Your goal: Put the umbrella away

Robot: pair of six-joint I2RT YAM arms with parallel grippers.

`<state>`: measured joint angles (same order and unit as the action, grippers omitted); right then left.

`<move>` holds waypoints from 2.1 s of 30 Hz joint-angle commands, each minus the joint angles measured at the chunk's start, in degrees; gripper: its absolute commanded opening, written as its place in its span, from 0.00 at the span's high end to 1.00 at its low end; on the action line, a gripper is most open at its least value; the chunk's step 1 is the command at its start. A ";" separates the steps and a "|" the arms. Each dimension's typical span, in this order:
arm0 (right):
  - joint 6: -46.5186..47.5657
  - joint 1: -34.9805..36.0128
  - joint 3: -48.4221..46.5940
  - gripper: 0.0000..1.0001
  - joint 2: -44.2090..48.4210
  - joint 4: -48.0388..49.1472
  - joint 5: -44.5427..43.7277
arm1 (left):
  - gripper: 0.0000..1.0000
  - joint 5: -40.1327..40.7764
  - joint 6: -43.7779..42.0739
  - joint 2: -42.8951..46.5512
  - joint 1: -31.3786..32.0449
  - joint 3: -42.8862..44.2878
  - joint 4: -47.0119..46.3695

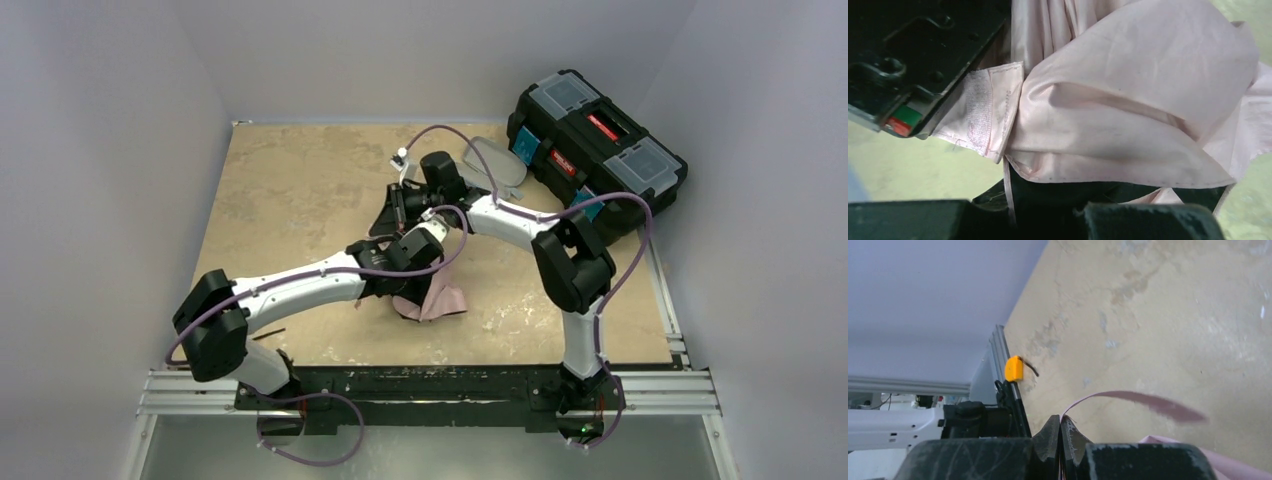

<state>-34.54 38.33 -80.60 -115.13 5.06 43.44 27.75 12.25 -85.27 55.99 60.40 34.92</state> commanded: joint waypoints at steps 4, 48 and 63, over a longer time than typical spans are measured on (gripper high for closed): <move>0.69 -1.35 2.37 1.00 6.75 0.48 -0.64 | 1.00 22.93 1.08 -6.30 5.96 4.90 6.70; -1.82 -1.92 30.59 1.00 -0.98 20.10 -0.10 | 0.22 -19.07 11.94 4.56 0.80 0.09 2.54; -1.31 -1.88 29.45 1.00 -0.40 18.33 -0.29 | 0.19 -28.61 18.51 -0.72 -6.70 -14.10 -15.48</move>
<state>-39.64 36.12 -51.86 -113.25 30.00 47.51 0.86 28.97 -83.72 51.07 48.42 26.81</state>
